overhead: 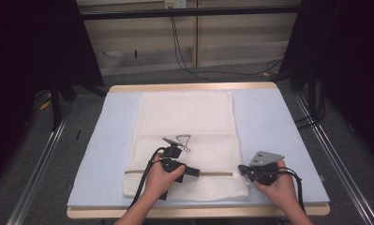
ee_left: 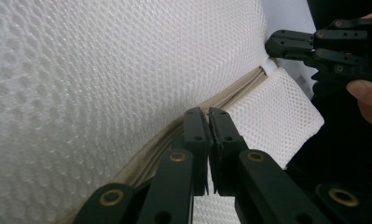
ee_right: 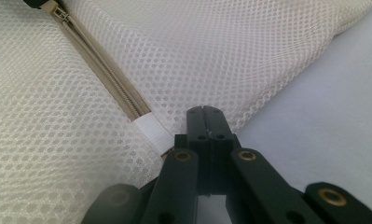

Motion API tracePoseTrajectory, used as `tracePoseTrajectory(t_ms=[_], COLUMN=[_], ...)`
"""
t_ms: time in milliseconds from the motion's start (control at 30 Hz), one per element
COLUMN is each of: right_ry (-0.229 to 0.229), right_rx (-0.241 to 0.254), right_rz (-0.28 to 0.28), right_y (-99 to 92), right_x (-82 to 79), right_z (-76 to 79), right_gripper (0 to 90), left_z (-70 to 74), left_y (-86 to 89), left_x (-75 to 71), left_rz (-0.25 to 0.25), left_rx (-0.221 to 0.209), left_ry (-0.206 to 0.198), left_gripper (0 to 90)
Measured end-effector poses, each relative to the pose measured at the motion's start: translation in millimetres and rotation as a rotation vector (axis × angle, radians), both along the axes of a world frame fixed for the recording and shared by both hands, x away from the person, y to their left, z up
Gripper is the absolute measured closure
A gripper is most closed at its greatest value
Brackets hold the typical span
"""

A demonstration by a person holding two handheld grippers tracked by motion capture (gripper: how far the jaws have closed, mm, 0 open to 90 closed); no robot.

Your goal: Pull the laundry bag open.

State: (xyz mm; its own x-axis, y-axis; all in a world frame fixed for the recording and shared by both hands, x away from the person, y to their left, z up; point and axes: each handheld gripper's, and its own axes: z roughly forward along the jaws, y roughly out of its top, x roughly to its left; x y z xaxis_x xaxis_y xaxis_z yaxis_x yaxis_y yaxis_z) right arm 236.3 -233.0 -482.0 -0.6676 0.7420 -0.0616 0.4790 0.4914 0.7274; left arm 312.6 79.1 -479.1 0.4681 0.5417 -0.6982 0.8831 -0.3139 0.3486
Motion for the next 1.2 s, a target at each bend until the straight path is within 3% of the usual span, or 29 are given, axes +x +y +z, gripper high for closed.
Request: tracePoseTrajectory(t_ms=[767,900,1000,1033,1067,1133,1200], right_ry=[-0.002,-0.004,-0.006,-0.005,-0.006,-0.006,-0.005], right_rx=[0.011,0.009,0.008,0.008,0.002,0.003,0.006], right_rz=[0.006,0.004,0.004,0.003,0.008,0.008,0.008], right_y=[-1.0,-0.8,-0.7,-0.6,-1.1,-1.1,-1.2], right_x=[0.6,0.4,0.2,0.2,0.4,0.4,0.5], right_z=[-0.7,-0.7,-0.7,-0.7,-0.5,-0.5,-0.6], right_gripper=[90.0,90.0,90.0,90.0,90.0,90.0,90.0], left_z=[2.7,3.0,3.8,5.1,5.4,5.4,5.4], left_y=[20.2,22.7,25.4,28.3,31.1,41.9,52.7], left_x=[0.5,0.6,0.3,0.9,0.9,2.1,2.2], left_rz=[0.012,0.025,0.023,0.011,0.022,0.046,0.067], left_rx=[0.027,0.016,0.037,0.122,0.137,0.108,0.104], left_ry=[-0.014,0.002,-0.005,-0.056,-0.066,-0.033,-0.038], left_gripper=[86.8,86.8,86.7,90.0,90.0,90.0,90.0])
